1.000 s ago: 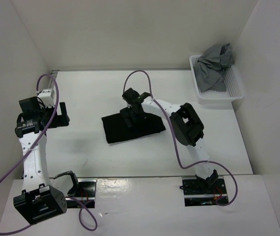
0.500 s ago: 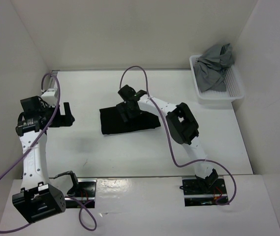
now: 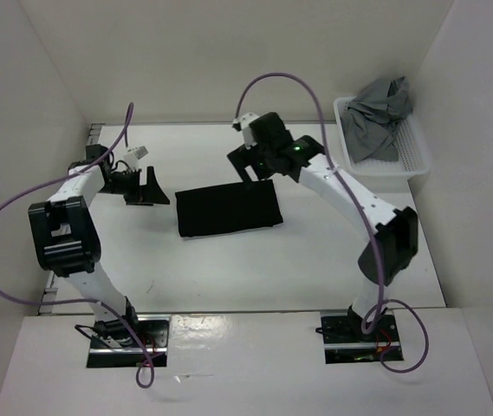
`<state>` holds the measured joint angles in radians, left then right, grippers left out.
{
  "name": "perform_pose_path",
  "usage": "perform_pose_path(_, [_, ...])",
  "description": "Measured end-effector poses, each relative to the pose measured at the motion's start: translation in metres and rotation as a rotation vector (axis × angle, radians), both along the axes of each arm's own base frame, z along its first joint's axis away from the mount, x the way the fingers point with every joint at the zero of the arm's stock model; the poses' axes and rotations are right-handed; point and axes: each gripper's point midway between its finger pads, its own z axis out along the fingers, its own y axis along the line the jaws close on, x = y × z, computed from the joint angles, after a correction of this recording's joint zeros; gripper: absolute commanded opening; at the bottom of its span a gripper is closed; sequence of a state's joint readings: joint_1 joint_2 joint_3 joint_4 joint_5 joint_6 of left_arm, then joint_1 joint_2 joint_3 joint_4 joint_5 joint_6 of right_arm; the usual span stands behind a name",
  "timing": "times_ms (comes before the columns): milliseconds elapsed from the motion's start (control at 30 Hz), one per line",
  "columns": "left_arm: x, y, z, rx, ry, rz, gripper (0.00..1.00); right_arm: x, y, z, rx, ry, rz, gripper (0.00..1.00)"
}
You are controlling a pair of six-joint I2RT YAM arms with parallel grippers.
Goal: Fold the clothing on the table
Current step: Fold the skirt
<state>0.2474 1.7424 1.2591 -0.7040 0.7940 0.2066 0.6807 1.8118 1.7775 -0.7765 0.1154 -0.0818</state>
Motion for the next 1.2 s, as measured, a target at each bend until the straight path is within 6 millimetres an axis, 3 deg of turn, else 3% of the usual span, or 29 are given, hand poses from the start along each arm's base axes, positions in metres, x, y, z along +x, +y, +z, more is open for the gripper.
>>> perform_pose_path(100, [0.018, -0.009, -0.015, -0.06, 0.023, -0.014, 0.95, 0.0, -0.041, 0.015, 0.023, -0.029, -0.032, 0.99])
perform_pose_path(233, [0.035, -0.021, -0.041, -0.082, 0.064, -0.018, 0.89, 0.005, -0.098, -0.014, 0.008, 0.053, -0.105, 0.99])
perform_pose_path(367, [0.045, -0.033, -0.063, -0.079, 0.107, -0.019, 0.84, 0.002, -0.128, -0.04, 0.005, 0.138, -0.149, 0.99])
perform_pose_path(600, [0.062, -0.043, -0.069, -0.079, 0.102, -0.01, 0.71, -0.001, -0.121, -0.04, 0.033, 0.15, -0.108, 0.99])
perform_pose_path(700, [0.065, -0.042, -0.073, -0.071, 0.108, 0.005, 0.53, -0.002, -0.12, -0.04, 0.035, 0.152, -0.101, 0.99])
perform_pose_path(733, [0.065, -0.042, -0.075, -0.068, 0.111, 0.009, 0.42, -0.002, -0.12, -0.04, 0.035, 0.152, -0.1, 0.99])
perform_pose_path(800, [0.063, -0.041, -0.079, -0.061, 0.121, 0.016, 0.31, -0.002, -0.119, -0.04, 0.039, 0.153, -0.097, 0.99])
perform_pose_path(833, [0.062, -0.04, -0.082, -0.057, 0.122, 0.016, 0.18, -0.002, -0.119, -0.04, 0.041, 0.154, -0.095, 0.99])
perform_pose_path(933, [0.057, -0.041, -0.088, -0.062, 0.14, 0.028, 0.0, -0.003, -0.117, -0.04, 0.048, 0.159, -0.087, 0.99])
perform_pose_path(1200, [0.054, -0.046, -0.089, -0.093, 0.138, 0.049, 0.0, -0.003, -0.11, -0.053, 0.108, 0.223, -0.051, 0.99])
